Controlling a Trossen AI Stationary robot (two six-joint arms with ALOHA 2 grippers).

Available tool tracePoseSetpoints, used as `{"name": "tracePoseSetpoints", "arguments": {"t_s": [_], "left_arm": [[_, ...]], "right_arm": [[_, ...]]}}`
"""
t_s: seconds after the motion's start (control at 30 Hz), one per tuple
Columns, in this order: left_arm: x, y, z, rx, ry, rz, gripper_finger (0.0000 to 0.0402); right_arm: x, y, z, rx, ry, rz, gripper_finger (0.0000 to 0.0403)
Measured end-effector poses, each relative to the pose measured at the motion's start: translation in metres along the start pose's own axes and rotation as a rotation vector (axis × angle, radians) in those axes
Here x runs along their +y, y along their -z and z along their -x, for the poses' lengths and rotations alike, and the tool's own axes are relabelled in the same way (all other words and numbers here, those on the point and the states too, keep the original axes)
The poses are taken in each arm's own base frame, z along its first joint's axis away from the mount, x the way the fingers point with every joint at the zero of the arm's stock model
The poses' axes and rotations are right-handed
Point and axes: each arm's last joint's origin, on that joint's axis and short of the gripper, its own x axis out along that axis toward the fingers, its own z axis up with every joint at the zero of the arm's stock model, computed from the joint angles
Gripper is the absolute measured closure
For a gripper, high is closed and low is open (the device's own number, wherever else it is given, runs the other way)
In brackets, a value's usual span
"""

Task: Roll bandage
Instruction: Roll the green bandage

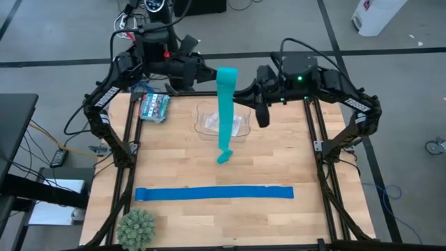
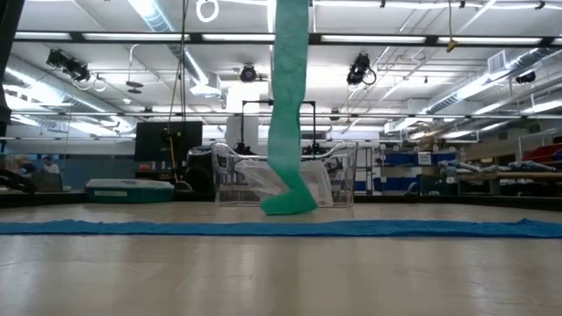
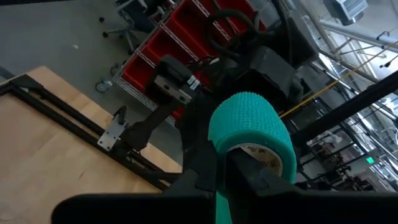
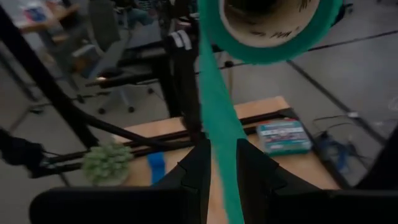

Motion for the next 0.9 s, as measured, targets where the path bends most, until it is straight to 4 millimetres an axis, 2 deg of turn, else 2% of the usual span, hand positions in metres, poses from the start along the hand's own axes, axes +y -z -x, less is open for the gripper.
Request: {"name": "tracePoseSetpoints", "arguments": {"t_s": [0.17,0.37,0.7,0.9], "left_arm": [[0.0,0.0,0.0,0.001,0.001,0.022,0.0382],[0.0,0.0,0.0,0.003,0.001,0.026,0.0382],[0.0,0.0,0.0,0.003,0.001,0.018,0.0378],[0.0,0.0,0.0,0.002,0.002,0.009,0.0378]], "right_arm": [[0.0,0.003,-0.007,0.018,0.031,0.025,0.0338],[-0.001,0.013,-0.007,0.121,0.047,-0.017,0.0347],[-0.002,0.018,-0.007,0.177,0.044,-0.031,0.0348],[-0.001,0.014,-0.008,0.134,0.039,0.004,0.0348]]}}
